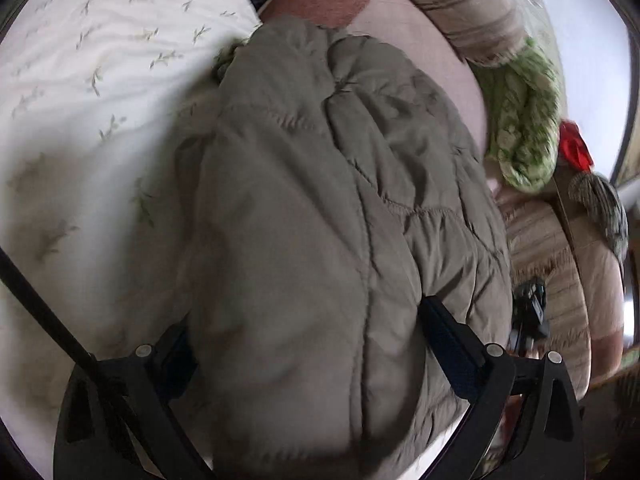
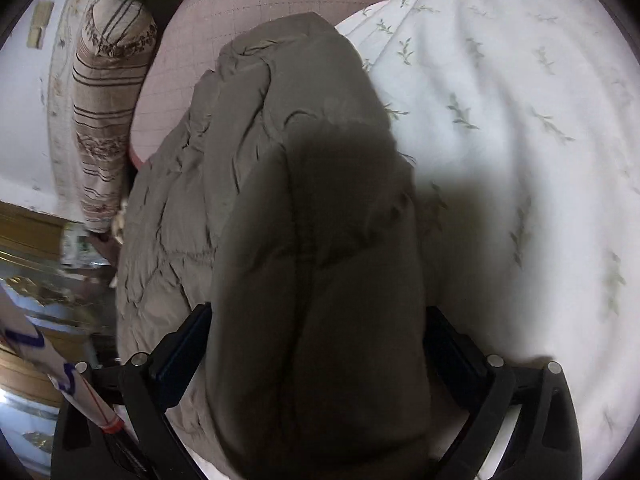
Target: Fold large clothes
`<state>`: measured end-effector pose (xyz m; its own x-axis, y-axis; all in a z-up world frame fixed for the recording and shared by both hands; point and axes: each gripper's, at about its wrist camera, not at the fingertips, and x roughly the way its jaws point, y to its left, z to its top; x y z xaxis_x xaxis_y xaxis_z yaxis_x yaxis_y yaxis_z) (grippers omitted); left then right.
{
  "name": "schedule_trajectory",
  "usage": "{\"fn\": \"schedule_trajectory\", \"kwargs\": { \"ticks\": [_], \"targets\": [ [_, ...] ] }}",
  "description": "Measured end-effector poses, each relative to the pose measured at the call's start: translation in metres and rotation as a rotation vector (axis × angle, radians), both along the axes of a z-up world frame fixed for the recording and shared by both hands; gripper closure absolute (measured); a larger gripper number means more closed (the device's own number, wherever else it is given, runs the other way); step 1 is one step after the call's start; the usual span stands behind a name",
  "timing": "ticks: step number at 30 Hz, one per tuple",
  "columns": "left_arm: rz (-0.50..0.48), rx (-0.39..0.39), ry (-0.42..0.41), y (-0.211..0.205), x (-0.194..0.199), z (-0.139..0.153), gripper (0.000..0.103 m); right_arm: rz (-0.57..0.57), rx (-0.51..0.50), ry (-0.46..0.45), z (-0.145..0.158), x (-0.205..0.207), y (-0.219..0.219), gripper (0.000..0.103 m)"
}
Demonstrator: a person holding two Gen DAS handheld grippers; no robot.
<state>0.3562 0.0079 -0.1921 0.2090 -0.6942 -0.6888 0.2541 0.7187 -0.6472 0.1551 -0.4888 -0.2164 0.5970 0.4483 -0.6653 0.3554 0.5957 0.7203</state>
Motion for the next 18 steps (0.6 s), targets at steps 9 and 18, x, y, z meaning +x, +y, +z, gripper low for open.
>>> {"fn": "schedule_trajectory", "kwargs": {
  "ticks": [9, 18],
  "targets": [
    [0.043, 0.088, -0.087, -0.014, -0.023, 0.061, 0.043, 0.008, 0.001, -0.052, 0.047, -0.007, 0.011, 0.050],
    [0.006, 0.122, -0.151, -0.009, -0.061, 0.089, 0.044, 0.032, -0.012, -0.130, 0.082, -0.053, 0.019, 0.052]
  ]
}}
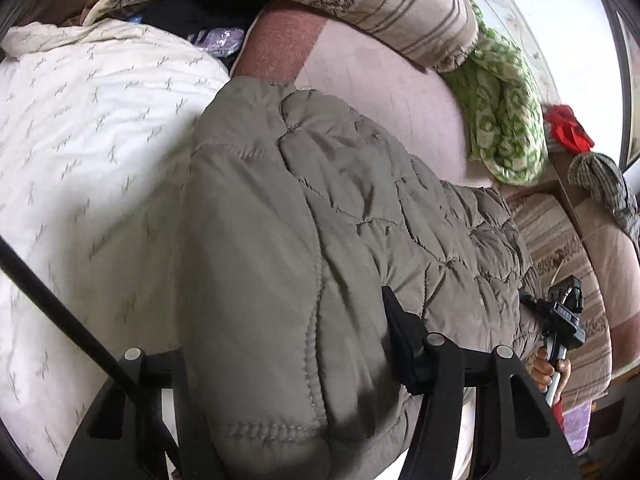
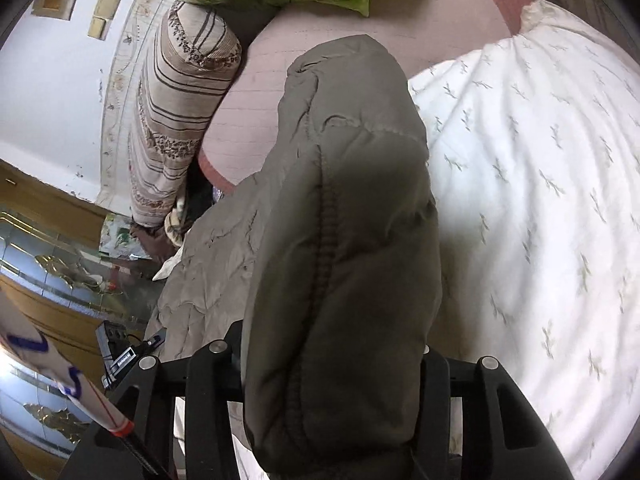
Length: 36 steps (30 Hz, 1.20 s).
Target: Fold large clothes
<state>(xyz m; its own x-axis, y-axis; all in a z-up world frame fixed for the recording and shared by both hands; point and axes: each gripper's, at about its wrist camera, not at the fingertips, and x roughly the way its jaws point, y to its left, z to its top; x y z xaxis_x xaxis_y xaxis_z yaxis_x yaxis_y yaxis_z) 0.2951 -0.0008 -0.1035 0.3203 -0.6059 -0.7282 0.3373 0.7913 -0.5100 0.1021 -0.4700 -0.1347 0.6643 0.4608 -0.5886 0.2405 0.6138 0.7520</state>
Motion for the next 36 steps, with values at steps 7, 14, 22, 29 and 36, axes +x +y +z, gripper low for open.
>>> {"fn": "schedule_trajectory", "kwargs": {
  "ticks": [7, 14, 22, 29, 36],
  "targets": [
    [0.031, 0.001, 0.064, 0.013, -0.007, -0.041, 0.044, -0.052, 0.097, 0.059, -0.055, -0.012, -0.009, 0.052],
    [0.041, 0.049, 0.043, 0.008, -0.008, -0.041, 0.034, -0.060, 0.068, 0.068, -0.057, -0.014, -0.011, 0.036],
    [0.076, -0.019, 0.041, 0.035, -0.014, -0.020, 0.032, -0.232, 0.010, 0.082, -0.048, -0.047, -0.026, 0.009],
    [0.161, 0.191, -0.109, 0.048, -0.042, 0.023, 0.032, -0.296, -0.226, 0.037, 0.015, -0.085, -0.017, 0.009],
    [0.097, 0.376, -0.221, -0.009, -0.077, 0.026, 0.031, -0.103, -0.454, -0.007, 0.043, -0.063, 0.081, 0.009]
  ]
}}
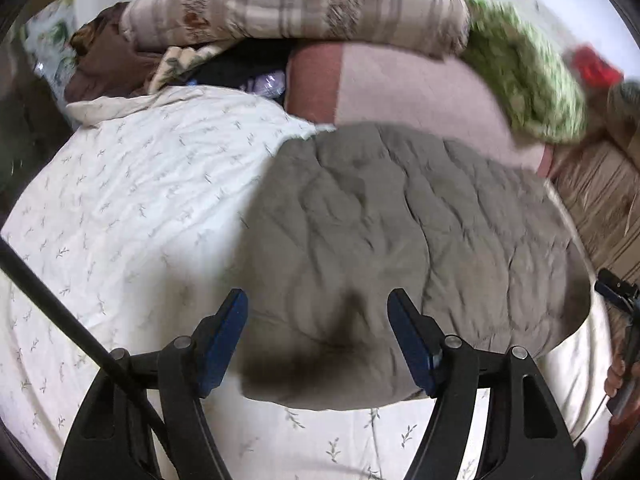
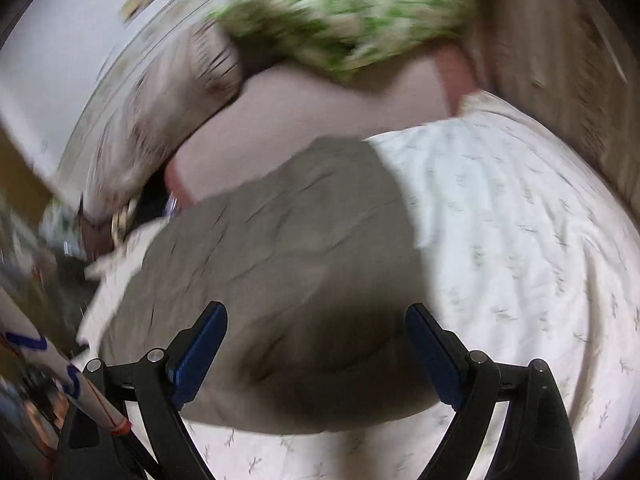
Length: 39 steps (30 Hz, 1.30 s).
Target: Fold large clothes
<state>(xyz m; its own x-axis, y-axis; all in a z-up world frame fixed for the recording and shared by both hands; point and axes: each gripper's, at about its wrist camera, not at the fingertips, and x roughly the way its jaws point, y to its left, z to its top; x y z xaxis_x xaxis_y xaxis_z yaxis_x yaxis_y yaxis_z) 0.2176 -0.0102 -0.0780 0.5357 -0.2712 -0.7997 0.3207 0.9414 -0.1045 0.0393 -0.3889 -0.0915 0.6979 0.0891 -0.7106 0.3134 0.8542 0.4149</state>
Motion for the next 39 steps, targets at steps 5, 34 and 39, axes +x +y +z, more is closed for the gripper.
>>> {"fn": "schedule_trajectory", "kwargs": {
  "ticks": [5, 34, 39],
  "targets": [
    [0.051, 0.183, -0.032, -0.026, 0.006, -0.045, 0.025, 0.008, -0.192, 0.135, -0.044, 0.029, 0.034, 0.008],
    [0.576, 0.069, -0.789, 0.090, -0.257, 0.137, 0.002, -0.003, -0.183, 0.025, 0.037, -0.139, 0.132, 0.004],
    [0.595, 0.043, -0.849, 0.107, -0.304, 0.159, 0.000, 0.021, -0.212, -0.007, 0.058, -0.163, 0.157, 0.004]
  ]
}}
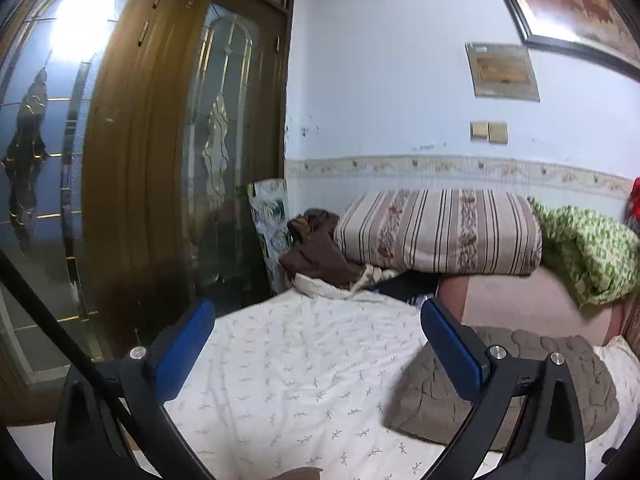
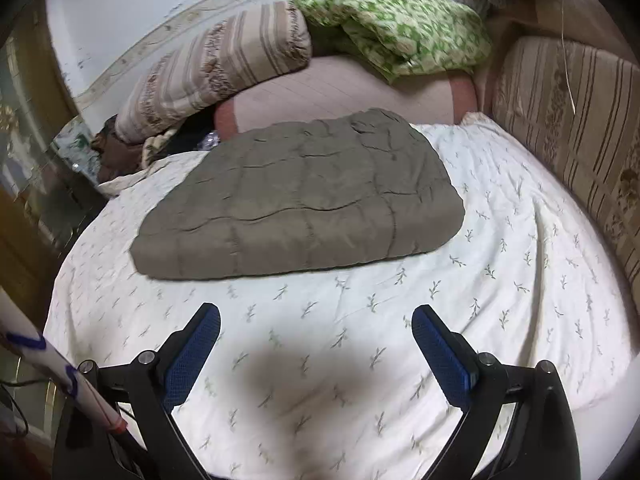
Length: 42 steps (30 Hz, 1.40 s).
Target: Fold large clothes
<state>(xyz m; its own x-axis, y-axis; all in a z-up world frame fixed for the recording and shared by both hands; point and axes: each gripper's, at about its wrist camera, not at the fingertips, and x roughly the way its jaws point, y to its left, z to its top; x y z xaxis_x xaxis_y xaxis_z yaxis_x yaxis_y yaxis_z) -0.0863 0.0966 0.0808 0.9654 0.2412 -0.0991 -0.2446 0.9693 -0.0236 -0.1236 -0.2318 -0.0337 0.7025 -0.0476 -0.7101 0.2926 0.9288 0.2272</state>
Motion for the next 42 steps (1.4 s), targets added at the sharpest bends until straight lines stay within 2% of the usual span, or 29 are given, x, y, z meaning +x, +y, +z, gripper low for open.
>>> {"fn": "schedule_trajectory", "kwargs": {
  "ticks": [8, 13, 16, 21, 26, 34, 42],
  "targets": [
    [-0.024, -0.025, -0.048, 0.012, -0.053, 0.018, 0.000, 0.060, -0.062, -0.058, 0.035, -0.038, 0.037, 0.004],
    [-0.059, -0.072, -0.064, 0.007, -0.065, 0.008, 0.000, 0.046, -0.212, -0.078, 0.038, -0.049, 0.058, 0.004],
    [-0.151, -0.053, 0.023, -0.007, -0.054, -0.006, 0.000, 0.044, -0.235, -0.052, 0.030, -0.045, 0.062, 0.004],
    [-0.235, 0.044, 0.144, -0.045, -0.042, -0.038, 0.000, 0.055, -0.221, 0.003, 0.013, -0.039, 0.063, 0.004],
    [-0.313, 0.068, 0.299, -0.077, -0.024, -0.073, 0.000, 0.062, -0.225, 0.067, -0.006, -0.031, 0.064, 0.004],
    [-0.321, 0.134, 0.471, -0.108, 0.003, -0.116, 0.000, 0.045, -0.198, 0.136, -0.028, -0.019, 0.057, 0.004],
    [-0.350, 0.141, 0.608, -0.120, 0.018, -0.146, 0.000, 0.032, -0.187, 0.192, -0.045, -0.009, 0.051, 0.004]
  ]
}}
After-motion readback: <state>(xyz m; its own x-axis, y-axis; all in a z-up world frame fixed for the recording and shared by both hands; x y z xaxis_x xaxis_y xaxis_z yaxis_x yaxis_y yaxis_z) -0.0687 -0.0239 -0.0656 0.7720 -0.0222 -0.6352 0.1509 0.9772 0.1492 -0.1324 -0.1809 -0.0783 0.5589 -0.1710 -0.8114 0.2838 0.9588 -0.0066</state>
